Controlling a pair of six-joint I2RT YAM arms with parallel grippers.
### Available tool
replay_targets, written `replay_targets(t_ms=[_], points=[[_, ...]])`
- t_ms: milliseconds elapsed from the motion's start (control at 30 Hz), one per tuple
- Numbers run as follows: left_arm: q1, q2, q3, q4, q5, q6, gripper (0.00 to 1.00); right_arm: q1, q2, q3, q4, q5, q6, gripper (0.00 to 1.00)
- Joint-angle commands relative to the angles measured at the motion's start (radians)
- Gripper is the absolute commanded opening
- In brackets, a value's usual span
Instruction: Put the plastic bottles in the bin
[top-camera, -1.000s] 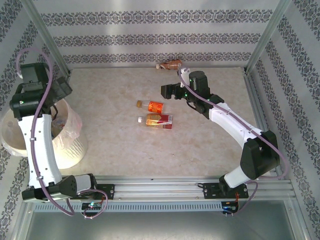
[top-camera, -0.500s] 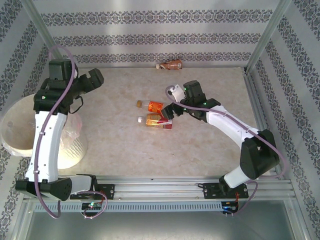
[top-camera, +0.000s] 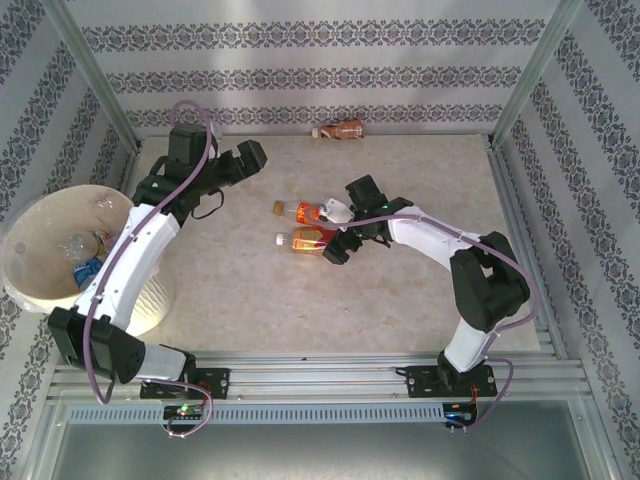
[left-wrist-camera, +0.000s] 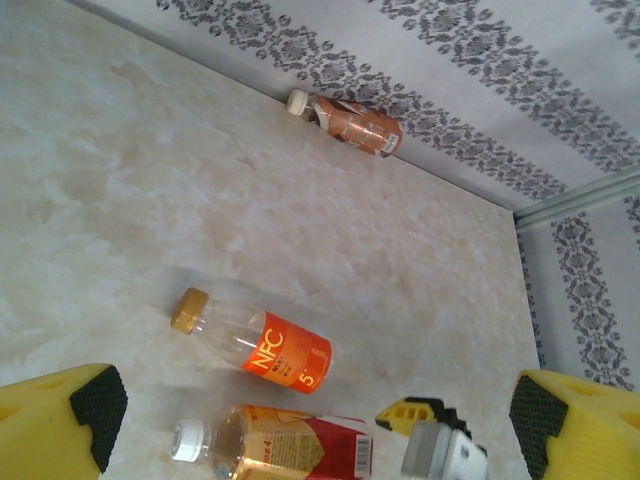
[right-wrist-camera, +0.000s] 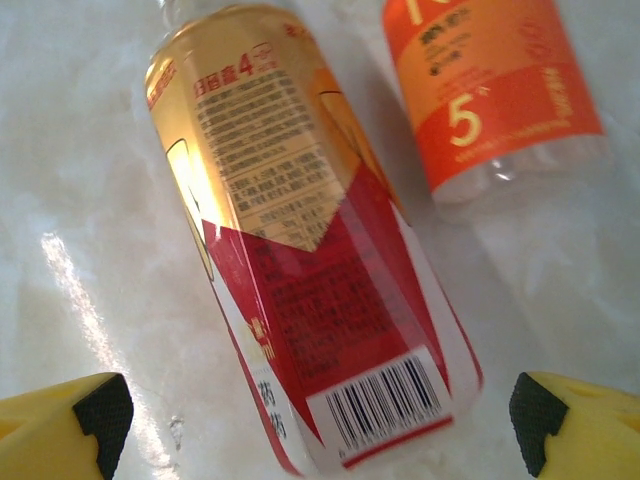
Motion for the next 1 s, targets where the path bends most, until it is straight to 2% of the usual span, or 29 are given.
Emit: replay_targets(t_ms=[0,133,300,567,767,967], points=[[-0.007,0.013,-0.020,0.100,0.003,-0.074,1.00,0.025,0.037,0.041,-0.025,0.062,-0.119,0.98],[-0.007,0.024,-0.026,0.085,-0.015,-0.078,1.00,0.041,0.092,0.076,-0.053,0.101,-0.158,0.97],[-0.005,0.021,-0.046,0.068,-0.049,-0.079,1.00,0.074,0.123,0.082,-0.087,0.089,-0.189,0.95],[-0.005,0.023,-0.077,0.061,-0.076,-0.082,1.00,0.110,0.143,0.053,-0.037,0.100,-0.167,0.84],[-0.004,0.018,-0.102,0.072,-0.099,-0.093,1.00,0.145,0.175,0.064,-0.040,0.154,-0.174,0.76],[-0.001,-0.005,-0.126,0.117,-0.069,-0.069,1.00,0.145,0.078,0.026,0.019,0.124,-0.131,0.64]])
